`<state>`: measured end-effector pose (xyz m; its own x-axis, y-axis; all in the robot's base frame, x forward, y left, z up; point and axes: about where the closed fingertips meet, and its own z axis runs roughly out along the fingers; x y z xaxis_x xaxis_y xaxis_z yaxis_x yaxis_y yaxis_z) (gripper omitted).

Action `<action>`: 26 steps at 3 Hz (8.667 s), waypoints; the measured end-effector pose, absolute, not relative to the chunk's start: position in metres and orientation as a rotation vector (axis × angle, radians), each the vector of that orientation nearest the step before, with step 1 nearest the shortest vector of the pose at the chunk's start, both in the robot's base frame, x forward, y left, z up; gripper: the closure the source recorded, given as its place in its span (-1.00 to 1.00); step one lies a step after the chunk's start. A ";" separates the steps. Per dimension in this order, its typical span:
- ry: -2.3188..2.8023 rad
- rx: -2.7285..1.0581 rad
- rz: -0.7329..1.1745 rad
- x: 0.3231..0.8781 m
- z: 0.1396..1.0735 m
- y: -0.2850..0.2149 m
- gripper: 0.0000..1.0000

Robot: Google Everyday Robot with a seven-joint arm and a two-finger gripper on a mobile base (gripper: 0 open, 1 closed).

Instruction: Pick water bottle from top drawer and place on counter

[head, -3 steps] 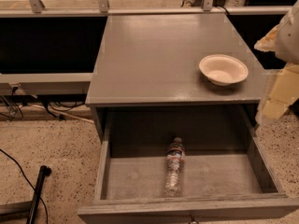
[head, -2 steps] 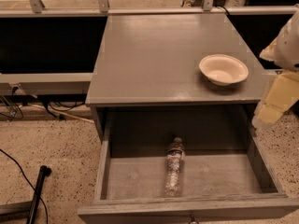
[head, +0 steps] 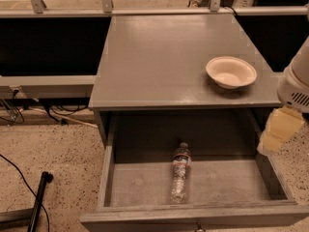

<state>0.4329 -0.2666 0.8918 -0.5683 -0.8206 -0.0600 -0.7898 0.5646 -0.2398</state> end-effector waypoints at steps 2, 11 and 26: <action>2.675 -1.237 -0.238 0.438 0.879 -0.264 -1.00; 3.087 -0.356 0.188 0.464 0.770 -0.157 -1.00; 2.131 -0.913 0.729 0.477 0.848 -0.037 1.00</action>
Offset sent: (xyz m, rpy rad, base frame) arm 0.0272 0.0113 -0.0573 0.1806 -0.0301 -0.3565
